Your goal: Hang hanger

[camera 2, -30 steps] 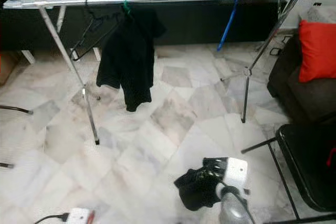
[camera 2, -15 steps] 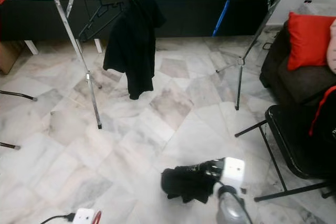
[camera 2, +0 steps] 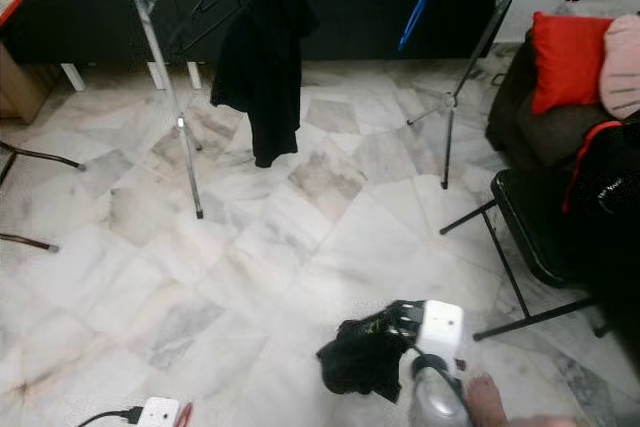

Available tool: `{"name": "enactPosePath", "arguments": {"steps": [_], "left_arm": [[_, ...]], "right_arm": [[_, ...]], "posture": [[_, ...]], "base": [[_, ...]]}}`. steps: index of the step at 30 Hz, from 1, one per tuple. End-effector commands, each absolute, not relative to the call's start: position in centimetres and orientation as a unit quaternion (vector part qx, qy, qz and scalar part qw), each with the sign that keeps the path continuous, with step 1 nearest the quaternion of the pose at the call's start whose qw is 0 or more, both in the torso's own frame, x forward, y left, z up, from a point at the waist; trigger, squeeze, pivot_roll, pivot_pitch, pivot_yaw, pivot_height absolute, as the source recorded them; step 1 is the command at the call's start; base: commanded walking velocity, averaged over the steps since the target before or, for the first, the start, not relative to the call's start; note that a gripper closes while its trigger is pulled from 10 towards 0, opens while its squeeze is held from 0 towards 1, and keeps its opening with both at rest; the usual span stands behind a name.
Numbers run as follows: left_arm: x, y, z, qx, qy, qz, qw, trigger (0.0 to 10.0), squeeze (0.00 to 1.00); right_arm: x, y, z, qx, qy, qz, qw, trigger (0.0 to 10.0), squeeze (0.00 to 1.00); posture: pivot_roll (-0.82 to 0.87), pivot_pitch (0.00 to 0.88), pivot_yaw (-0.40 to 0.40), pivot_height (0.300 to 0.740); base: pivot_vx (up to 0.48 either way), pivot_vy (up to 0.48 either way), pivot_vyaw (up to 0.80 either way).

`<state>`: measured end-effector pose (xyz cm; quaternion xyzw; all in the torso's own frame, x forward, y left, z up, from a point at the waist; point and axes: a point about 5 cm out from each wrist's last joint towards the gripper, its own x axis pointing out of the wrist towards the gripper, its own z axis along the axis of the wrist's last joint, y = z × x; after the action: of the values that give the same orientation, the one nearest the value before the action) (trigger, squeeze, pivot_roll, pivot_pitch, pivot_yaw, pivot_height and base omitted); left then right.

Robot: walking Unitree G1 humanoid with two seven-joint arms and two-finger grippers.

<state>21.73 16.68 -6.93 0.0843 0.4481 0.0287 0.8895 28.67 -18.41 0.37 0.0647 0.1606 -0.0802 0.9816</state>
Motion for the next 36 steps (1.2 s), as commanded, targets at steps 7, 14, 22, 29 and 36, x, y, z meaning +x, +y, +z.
{"name": "enactPosePath", "arguments": {"steps": [7, 14, 22, 29, 36], "left_arm": [[23.2, 15.1, -6.1, 0.082, 0.417, -0.044, 0.904, 10.0, 0.0], [23.8, 13.9, -5.7, 0.061, 0.412, -0.067, 0.906, 10.0, 0.0], [23.7, 14.5, -5.8, 0.068, 0.413, -0.063, 0.906, 10.0, 0.0], [23.7, 14.8, -5.8, 0.065, 0.415, -0.053, 0.906, 10.0, 0.0], [23.5, 15.1, -5.9, 0.063, 0.417, -0.044, 0.906, 10.0, 0.0]], "right_arm": [[29.8, -18.2, 1.5, 0.067, 0.143, -0.073, 0.985, 10.0, 0.0], [29.5, -18.5, 1.2, 0.071, 0.146, -0.08, 0.984, 10.0, 0.0], [29.3, -18.7, 1.1, 0.071, 0.148, -0.083, 0.983, 10.0, 0.0], [29.6, -18.5, 1.2, 0.072, 0.147, -0.08, 0.983, 10.0, 0.0], [29.6, -18.1, 1.3, 0.062, 0.144, -0.055, 0.986, 10.0, 0.0]], "posture": [[-0.01, 0.161, -0.001, 0.74], [-0.02, 0.17, 0.005, 0.74], [-0.01, 0.172, 0.006, 0.74], [-0.01, 0.173, 0.002, 0.74], [-0.01, 0.175, 0.0, 0.74]], "base": [[0.432, 0.0, 0.0], [0.109, 0.0, 0.0], [0.0, 0.0, 0.0], [0.0, 0.0, 0.0], [0.0, 0.0, 0.0]]}}
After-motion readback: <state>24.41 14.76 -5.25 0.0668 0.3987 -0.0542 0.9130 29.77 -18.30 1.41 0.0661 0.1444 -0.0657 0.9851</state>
